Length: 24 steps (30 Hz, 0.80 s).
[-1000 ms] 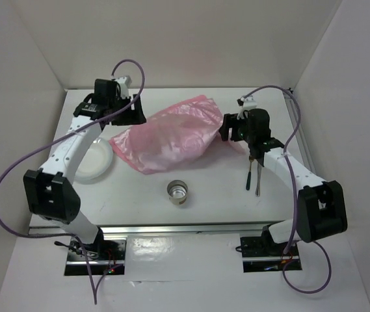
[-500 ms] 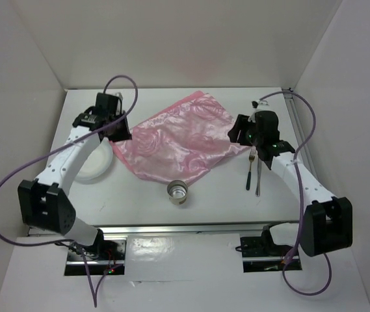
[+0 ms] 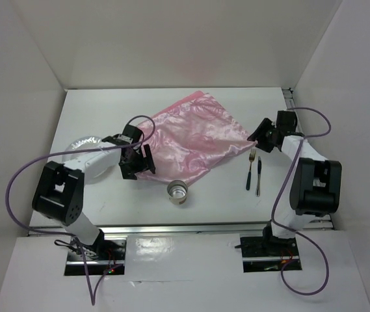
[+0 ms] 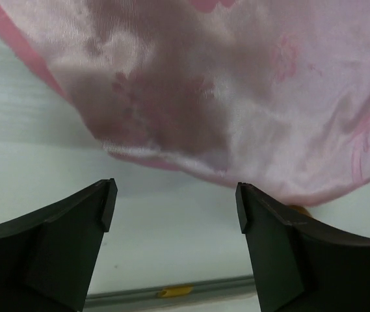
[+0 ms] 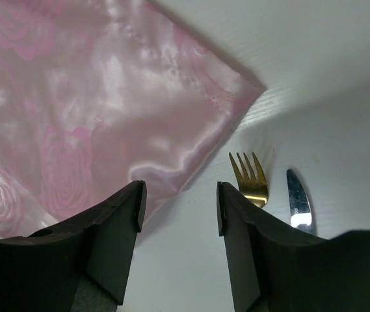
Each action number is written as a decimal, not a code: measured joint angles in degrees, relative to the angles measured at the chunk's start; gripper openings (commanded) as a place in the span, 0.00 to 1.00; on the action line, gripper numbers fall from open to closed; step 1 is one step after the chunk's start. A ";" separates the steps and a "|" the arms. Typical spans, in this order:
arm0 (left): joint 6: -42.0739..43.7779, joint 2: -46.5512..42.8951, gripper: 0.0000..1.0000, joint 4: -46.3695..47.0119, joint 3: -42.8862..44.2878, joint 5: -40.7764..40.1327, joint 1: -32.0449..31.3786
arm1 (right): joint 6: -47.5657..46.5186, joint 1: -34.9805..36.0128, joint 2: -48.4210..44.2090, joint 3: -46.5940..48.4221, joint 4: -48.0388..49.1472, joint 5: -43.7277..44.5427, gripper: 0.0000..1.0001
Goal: Set the dinner table for one person
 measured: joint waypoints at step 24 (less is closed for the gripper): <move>11.13 37.62 0.00 -19.32 72.37 -13.25 4.50 | -1.53 5.16 10.56 9.35 -2.75 4.74 0.79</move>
